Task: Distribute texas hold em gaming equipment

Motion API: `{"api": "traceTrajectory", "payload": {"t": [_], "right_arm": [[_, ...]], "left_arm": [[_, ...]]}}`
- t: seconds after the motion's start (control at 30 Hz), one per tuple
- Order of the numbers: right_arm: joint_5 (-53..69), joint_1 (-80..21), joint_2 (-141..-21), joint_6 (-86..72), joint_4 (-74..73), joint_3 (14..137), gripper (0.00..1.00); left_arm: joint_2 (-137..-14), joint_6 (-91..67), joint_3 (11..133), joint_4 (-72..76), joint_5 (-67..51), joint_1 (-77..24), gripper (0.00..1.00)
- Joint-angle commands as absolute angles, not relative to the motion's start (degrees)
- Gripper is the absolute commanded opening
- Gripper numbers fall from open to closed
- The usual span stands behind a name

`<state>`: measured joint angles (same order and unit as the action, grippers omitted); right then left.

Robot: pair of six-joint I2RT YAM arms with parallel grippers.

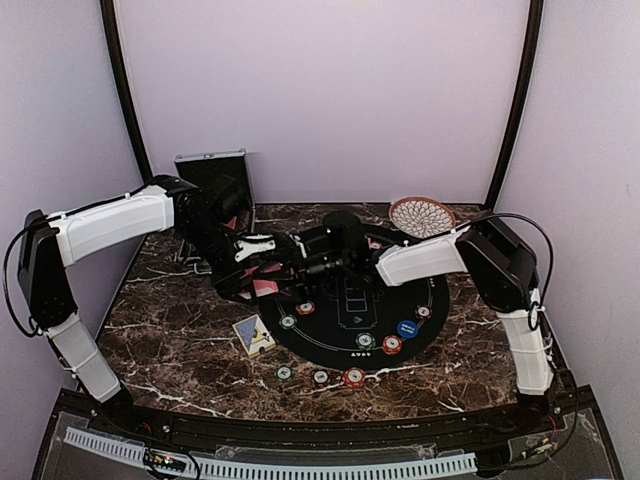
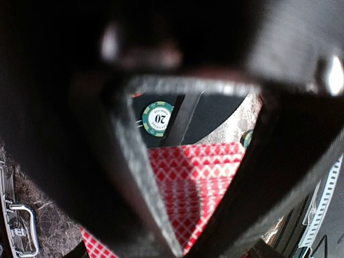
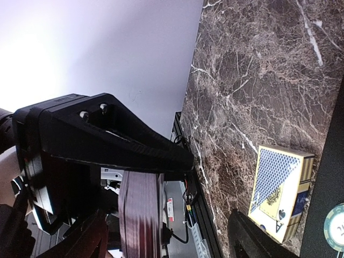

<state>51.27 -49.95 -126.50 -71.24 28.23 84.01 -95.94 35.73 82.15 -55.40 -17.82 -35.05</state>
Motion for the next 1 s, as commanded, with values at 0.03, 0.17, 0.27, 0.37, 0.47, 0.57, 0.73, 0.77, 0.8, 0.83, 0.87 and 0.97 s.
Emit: {"api": "traceTrajectory", "payload": {"t": [0.03,0.17,0.27,0.37,0.47,0.57,0.73,0.77,0.8,0.83,0.87,0.97], "right_arm": [[52.62,-51.05,-128.61,-71.63,29.27,88.09,0.78],[52.81,-51.15,-130.14,-72.14,28.53,89.79,0.78],[53.06,-51.33,-131.51,-72.53,27.84,91.31,0.77],[53.06,-51.24,-132.61,-72.15,26.45,92.61,0.76],[52.99,-51.11,-133.06,-71.23,24.55,93.07,0.75],[52.21,-50.49,-132.58,-69.59,21.88,92.43,0.74],[51.26,-48.92,-129.59,-67.89,20.85,88.63,0.71],[51.17,-48.65,-128.96,-67.56,20.83,87.63,0.71],[51.11,-48.29,-128.29,-67.32,20.91,86.74,0.7],[51.0,-47.99,-127.68,-67.06,20.91,85.8,0.69],[50.86,-47.85,-127.13,-66.8,20.87,84.66,0.68],[50.84,-47.47,-125.85,-66.54,21.29,82.87,0.66]], "left_arm": [[-95.1,35.6,84.18,-56.01,-19.62,-34.96,0.0],[-95.1,35.43,84.6,-56.04,-19.69,-34.96,0.0],[-95.36,35.02,85.4,-56.6,-20.62,-35.0,0.0],[-95.45,34.98,86.05,-56.83,-20.75,-34.97,0.0],[-95.39,35.25,86.08,-57.11,-20.6,-35.01,0.0],[-95.25,35.37,85.98,-57.15,-20.38,-34.98,0.0],[-95.1,35.42,85.89,-57.06,-20.24,-34.98,0.0],[-95.1,35.38,85.87,-57.05,-20.11,-34.98,0.0],[-95.08,35.4,85.87,-57.04,-20.07,-34.98,0.0],[-95.09,35.41,85.8,-57.04,-20.03,-34.98,0.0],[-95.09,35.42,85.79,-57.04,-19.99,-34.98,0.0],[-95.02,35.34,85.7,-56.93,-19.89,-34.98,0.0]]}}
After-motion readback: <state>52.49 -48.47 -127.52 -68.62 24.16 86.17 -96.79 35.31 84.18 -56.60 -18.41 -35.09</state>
